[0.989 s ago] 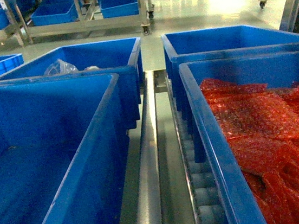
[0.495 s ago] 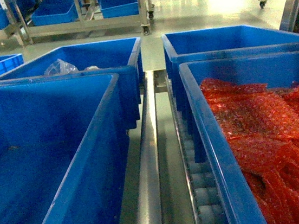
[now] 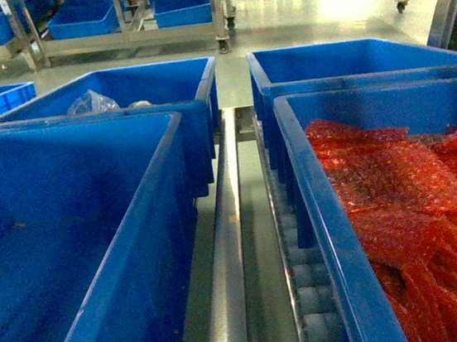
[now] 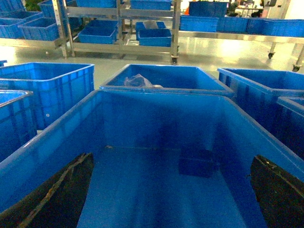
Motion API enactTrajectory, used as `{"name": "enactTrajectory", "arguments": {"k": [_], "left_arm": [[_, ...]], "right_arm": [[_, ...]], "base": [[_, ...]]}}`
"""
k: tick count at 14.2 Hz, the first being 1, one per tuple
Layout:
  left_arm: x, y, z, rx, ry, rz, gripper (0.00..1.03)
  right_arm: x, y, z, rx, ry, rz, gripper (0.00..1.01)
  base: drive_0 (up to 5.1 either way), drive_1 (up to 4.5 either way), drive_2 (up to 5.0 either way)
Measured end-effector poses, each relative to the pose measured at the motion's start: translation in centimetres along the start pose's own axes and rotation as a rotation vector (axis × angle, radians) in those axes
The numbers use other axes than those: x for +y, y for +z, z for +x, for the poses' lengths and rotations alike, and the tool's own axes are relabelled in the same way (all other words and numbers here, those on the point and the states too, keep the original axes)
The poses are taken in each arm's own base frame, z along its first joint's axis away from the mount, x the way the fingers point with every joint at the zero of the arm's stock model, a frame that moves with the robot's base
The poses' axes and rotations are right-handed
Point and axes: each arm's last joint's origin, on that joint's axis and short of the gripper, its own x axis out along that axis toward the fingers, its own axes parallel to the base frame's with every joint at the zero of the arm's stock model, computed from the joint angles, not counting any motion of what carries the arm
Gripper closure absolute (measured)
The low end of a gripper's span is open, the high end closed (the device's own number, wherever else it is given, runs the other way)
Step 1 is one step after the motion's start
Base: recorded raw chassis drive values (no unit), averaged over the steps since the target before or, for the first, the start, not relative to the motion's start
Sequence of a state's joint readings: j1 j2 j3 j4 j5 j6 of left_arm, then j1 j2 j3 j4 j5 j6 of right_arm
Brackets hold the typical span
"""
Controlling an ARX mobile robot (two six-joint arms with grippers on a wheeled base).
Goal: Pick blue part to blue bin on bottom shelf
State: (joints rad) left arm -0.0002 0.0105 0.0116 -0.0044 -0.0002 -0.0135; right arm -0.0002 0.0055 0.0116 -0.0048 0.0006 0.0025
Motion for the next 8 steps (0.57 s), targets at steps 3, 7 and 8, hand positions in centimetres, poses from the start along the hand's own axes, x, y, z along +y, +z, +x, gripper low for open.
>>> {"name": "enactTrajectory", "arguments": {"k": [3, 7, 8], "left_arm": [[0.0, 0.0, 0.0, 0.0, 0.0, 0.0, 0.05], [0.0, 0.0, 0.0, 0.0, 0.0, 0.0, 0.05], [0.0, 0.0, 0.0, 0.0, 0.0, 0.0, 0.05]], "right_arm": [[0.0, 0.0, 0.0, 0.0, 0.0, 0.0, 0.03], [0.0, 0.0, 0.0, 0.0, 0.0, 0.0, 0.03], [0.0, 0.0, 0.0, 0.0, 0.0, 0.0, 0.03]], "base": [[0.0, 0.0, 0.0], [0.0, 0.0, 0.0], [0.0, 0.0, 0.0]]}}
